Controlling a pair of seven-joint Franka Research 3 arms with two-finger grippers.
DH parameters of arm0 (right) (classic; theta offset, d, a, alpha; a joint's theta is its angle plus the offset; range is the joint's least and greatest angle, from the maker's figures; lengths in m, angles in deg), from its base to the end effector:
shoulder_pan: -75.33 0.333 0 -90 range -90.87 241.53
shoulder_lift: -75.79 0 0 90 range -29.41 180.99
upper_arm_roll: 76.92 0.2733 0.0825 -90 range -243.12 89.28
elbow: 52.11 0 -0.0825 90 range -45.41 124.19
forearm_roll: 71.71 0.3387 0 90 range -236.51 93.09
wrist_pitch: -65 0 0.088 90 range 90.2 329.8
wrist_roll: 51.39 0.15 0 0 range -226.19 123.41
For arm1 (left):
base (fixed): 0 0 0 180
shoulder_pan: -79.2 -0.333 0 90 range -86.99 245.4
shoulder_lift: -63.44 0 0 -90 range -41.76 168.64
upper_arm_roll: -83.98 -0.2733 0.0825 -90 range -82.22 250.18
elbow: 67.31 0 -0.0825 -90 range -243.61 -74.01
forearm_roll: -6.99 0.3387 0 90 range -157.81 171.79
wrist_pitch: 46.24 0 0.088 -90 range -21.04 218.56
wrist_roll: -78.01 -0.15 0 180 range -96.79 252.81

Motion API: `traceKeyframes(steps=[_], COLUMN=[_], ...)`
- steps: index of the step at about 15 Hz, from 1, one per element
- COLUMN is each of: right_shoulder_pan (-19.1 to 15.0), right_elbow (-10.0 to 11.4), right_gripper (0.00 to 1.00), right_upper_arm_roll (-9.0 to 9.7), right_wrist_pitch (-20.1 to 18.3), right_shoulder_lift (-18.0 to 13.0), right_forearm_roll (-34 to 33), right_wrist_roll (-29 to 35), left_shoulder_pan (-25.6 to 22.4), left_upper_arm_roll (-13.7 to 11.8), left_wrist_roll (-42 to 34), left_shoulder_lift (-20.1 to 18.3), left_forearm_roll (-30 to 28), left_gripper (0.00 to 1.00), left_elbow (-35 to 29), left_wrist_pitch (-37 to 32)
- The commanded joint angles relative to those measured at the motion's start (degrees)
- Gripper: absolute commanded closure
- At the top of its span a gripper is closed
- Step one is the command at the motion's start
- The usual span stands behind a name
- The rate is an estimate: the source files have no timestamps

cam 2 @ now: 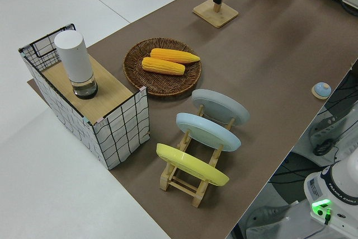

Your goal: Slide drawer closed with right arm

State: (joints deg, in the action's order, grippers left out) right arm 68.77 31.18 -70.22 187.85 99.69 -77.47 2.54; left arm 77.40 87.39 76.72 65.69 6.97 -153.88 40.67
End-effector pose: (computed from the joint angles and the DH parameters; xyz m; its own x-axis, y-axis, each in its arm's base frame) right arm 0.6591 -0.0164 0.4091 0.5839 -0.7869 0.1996 -0.7644 -0.6157 -0.1911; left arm 0.5128 -0.0140 0.5395 0.9982 -0.0506 -0.0332 -0.0505 -0.9987 0.0034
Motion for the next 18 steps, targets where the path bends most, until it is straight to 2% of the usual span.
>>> traceKeyframes(steps=[1,5,8,14,18], right_shoulder_pan=[-3.1,-1.97,0.4,7.61,10.87], right_elbow=[-1.98,-1.9,-1.28,-0.23,0.21], right_gripper=[1.0,1.0,1.0,1.0,1.0], right_upper_arm_roll=[1.47,1.47,1.65,1.83,1.39], right_wrist_pitch=[1.78,1.26,-0.06,-13.4,-23.25], right_shoulder_lift=[1.68,1.59,0.81,-3.93,-8.33], right_forearm_roll=[-0.21,-0.21,-0.13,0.23,0.57], right_wrist_roll=[-3.22,-3.22,-3.3,-5.06,-13.12], left_shoulder_pan=[-0.22,-0.22,-0.22,-0.22,-0.22], left_upper_arm_roll=[0.37,0.37,0.37,0.37,0.37], left_wrist_roll=[-0.55,-0.55,-0.55,-0.55,-0.55], left_shoulder_lift=[0.65,0.65,0.65,0.65,0.65], left_forearm_roll=[0.98,0.98,0.98,0.98,0.98], left_gripper=[0.01,0.01,0.01,0.01,0.01], left_elbow=[1.49,1.49,1.49,1.49,1.49], left_wrist_pitch=[-1.13,-1.13,-1.13,-1.13,-1.13])
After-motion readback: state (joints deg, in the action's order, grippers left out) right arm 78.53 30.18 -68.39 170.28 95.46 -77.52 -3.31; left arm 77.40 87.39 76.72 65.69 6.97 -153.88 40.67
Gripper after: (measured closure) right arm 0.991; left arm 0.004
